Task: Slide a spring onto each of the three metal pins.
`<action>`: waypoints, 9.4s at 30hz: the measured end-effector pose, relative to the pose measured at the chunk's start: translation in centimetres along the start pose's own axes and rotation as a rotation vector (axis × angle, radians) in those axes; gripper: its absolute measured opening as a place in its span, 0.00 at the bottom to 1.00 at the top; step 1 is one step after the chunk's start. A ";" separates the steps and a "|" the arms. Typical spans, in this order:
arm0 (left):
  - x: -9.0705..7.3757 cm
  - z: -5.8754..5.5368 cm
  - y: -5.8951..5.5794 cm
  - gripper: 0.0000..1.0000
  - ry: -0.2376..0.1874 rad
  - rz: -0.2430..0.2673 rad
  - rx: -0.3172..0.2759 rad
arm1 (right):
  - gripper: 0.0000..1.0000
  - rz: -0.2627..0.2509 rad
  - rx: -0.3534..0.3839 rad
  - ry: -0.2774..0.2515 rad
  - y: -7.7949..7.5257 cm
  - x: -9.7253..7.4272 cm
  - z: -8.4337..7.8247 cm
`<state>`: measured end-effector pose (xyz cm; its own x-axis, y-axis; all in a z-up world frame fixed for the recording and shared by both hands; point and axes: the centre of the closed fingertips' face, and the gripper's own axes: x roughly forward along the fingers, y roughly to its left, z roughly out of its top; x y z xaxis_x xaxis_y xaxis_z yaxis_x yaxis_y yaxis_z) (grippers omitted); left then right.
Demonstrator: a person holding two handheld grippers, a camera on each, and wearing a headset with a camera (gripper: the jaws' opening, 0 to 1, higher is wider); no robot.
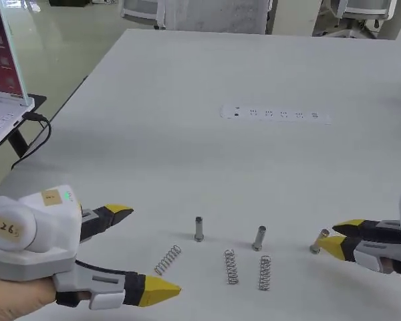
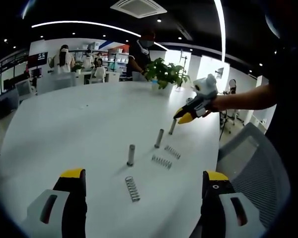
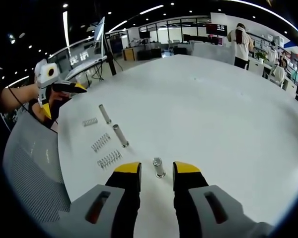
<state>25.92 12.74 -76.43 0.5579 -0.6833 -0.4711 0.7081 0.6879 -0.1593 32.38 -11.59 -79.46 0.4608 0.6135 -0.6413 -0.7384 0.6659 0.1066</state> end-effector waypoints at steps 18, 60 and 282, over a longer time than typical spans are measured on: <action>0.1 -0.7 -0.3 0.94 0.013 -0.006 -0.007 | 0.28 0.000 -0.022 0.011 0.3 -0.7 -0.9; -0.1 -0.6 -0.7 0.93 -0.002 0.002 -0.016 | 0.31 0.022 0.049 0.056 1.9 -3.1 -3.8; 6.5 3.9 -11.1 0.10 -0.151 -0.448 0.224 | 0.07 0.388 -0.647 0.110 15.4 -0.2 2.7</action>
<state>23.43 -0.29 -74.36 0.2233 -0.9377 -0.2661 0.9578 0.2618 -0.1190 22.24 -0.29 -75.67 0.0826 0.6843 -0.7245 -0.9944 0.0089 -0.1050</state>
